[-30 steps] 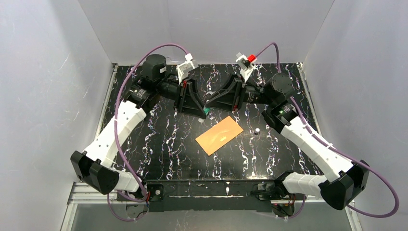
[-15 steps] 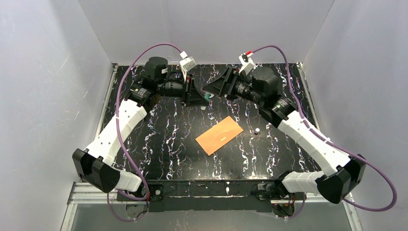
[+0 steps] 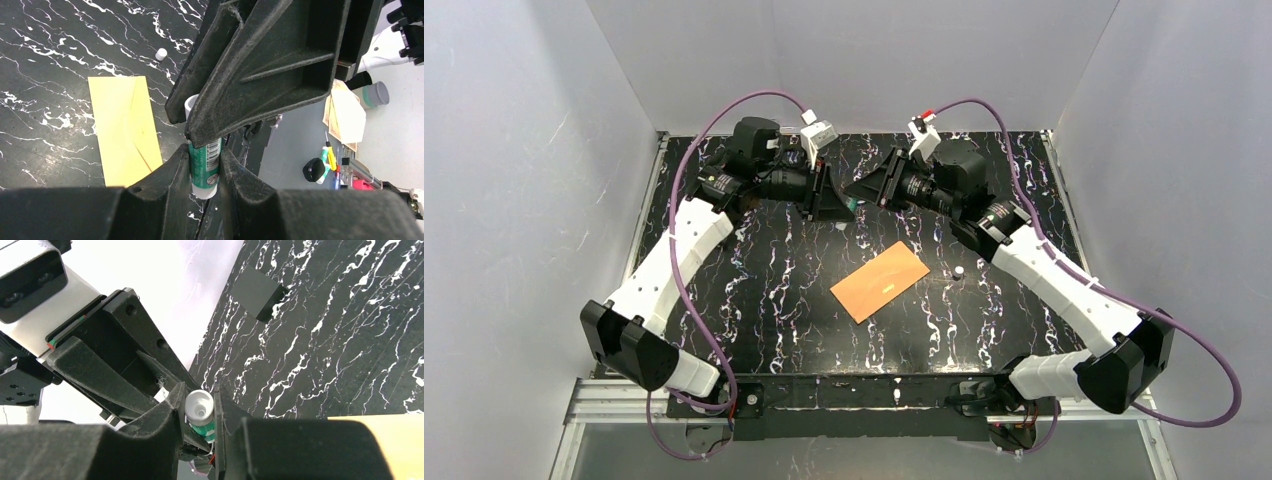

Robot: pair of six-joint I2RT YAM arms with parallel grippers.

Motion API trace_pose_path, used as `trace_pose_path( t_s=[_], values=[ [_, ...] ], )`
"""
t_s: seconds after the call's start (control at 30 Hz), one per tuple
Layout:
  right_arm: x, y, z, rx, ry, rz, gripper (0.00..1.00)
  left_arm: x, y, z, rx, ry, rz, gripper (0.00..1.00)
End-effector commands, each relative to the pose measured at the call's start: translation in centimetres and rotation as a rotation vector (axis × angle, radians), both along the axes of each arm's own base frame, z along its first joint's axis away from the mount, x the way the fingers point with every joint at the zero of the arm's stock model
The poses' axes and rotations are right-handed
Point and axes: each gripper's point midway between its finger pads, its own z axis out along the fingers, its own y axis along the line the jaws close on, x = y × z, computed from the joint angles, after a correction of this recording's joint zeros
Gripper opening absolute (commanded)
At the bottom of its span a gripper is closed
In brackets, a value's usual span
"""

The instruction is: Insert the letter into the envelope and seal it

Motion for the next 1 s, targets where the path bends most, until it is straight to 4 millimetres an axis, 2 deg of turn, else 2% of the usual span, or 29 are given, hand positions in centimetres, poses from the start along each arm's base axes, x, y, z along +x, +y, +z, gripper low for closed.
trace_pose_path(
  t_s=[0.0,0.1,0.17,0.23,0.4,0.47,0.57,0.63,0.7,0.73,0.77,0.8,0.87,0.9,0.97],
  values=[
    [-1.2,0.1,4.1,0.086,-0.095,0.055,0.01,-1.1,0.2,3.6,-0.058,-0.056,-0.032,0.0],
    [-3.4,0.2,6.4,0.153,-0.259,0.176,0.01,-2.5,0.0,4.8,-0.114,-0.038,-0.101,0.0],
    [-6.2,0.1,8.8,0.246,-0.425,0.304,0.01,-3.9,-0.1,5.8,-0.158,-0.01,-0.174,0.0],
    [-8.6,-0.3,9.9,0.312,-0.539,0.402,0.01,-5.3,0.0,6.6,-0.196,0.012,-0.242,0.0],
    [-12.3,-0.5,10.2,0.365,-0.625,0.619,0.01,-8.7,0.7,8.8,-0.293,0.023,-0.4,0.0],
    [-13.7,-0.7,10.4,0.384,-0.646,0.704,0.01,-9.4,0.9,9.5,-0.324,0.022,-0.437,0.0],
    [-14.5,-0.8,10.5,0.392,-0.654,0.769,0.01,-9.8,1.0,10.2,-0.355,0.016,-0.469,0.0],
    [-13.8,-0.5,10.7,0.385,-0.641,0.734,0.01,-9.5,0.8,10.5,-0.367,-0.001,-0.465,0.0],
    [-11.9,0.1,10.4,0.338,-0.606,0.639,0.01,-9.0,0.5,10.5,-0.368,-0.015,-0.444,0.0],
    [-10.2,0.5,9.8,0.288,-0.564,0.555,0.09,-8.6,0.4,10.4,-0.366,-0.024,-0.428,0.0],
    [-8.3,0.7,9.0,0.226,-0.516,0.467,0.24,-8.2,0.2,10.1,-0.355,-0.014,-0.396,0.0],
    [-6.3,0.6,8.4,0.168,-0.471,0.363,0.34,-7.5,0.1,9.7,-0.342,-0.025,-0.359,0.0],
    [-4.2,0.2,7.3,0.109,-0.398,0.246,0.53,-5.7,-0.2,8.6,-0.293,-0.046,-0.247,0.0],
    [-3.6,0.1,6.9,0.099,-0.367,0.212,0.59,-4.8,-0.3,8.1,-0.274,-0.05,-0.194,0.0],
    [-3.0,0.2,6.2,0.1,-0.315,0.178,0.59,-3.6,-0.5,7.7,-0.266,-0.063,-0.126,0.0]
  ],
)
